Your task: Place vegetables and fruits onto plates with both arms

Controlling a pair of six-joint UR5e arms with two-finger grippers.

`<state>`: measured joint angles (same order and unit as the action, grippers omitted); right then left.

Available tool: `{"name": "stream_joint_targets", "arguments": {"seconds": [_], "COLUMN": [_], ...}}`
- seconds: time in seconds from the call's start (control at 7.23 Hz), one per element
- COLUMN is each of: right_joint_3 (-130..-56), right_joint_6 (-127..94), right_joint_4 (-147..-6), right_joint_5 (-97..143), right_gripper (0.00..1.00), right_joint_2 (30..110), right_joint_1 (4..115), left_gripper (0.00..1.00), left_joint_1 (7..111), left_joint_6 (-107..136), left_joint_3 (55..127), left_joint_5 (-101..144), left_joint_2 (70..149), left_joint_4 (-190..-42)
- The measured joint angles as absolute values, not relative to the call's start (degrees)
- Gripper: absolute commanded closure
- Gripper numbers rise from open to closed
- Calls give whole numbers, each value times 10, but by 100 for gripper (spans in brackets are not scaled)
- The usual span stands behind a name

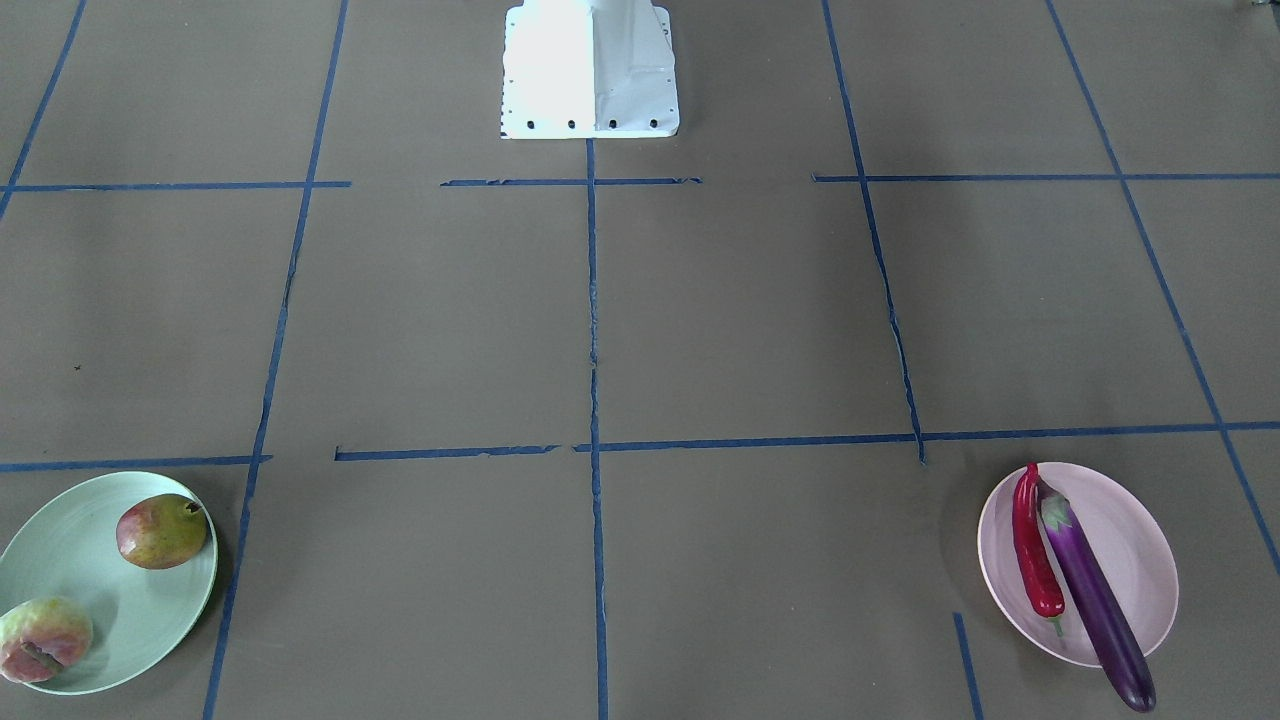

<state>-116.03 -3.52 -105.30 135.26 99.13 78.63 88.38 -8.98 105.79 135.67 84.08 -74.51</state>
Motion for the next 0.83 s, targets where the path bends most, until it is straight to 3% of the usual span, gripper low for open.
{"name": "stream_joint_targets", "arguments": {"seconds": [0.83], "right_joint_3": [-1110], "right_joint_6": [50], "right_joint_4": [-1010], "right_joint_5": [1369], "right_gripper": [0], "right_joint_2": [1029], "right_joint_1": [843], "left_gripper": [0], "left_joint_1": [883], "left_joint_6": [-90], "left_joint_3": [1057], "left_joint_5": [1357], "left_joint_2": [836], "left_joint_4": [-745]}}
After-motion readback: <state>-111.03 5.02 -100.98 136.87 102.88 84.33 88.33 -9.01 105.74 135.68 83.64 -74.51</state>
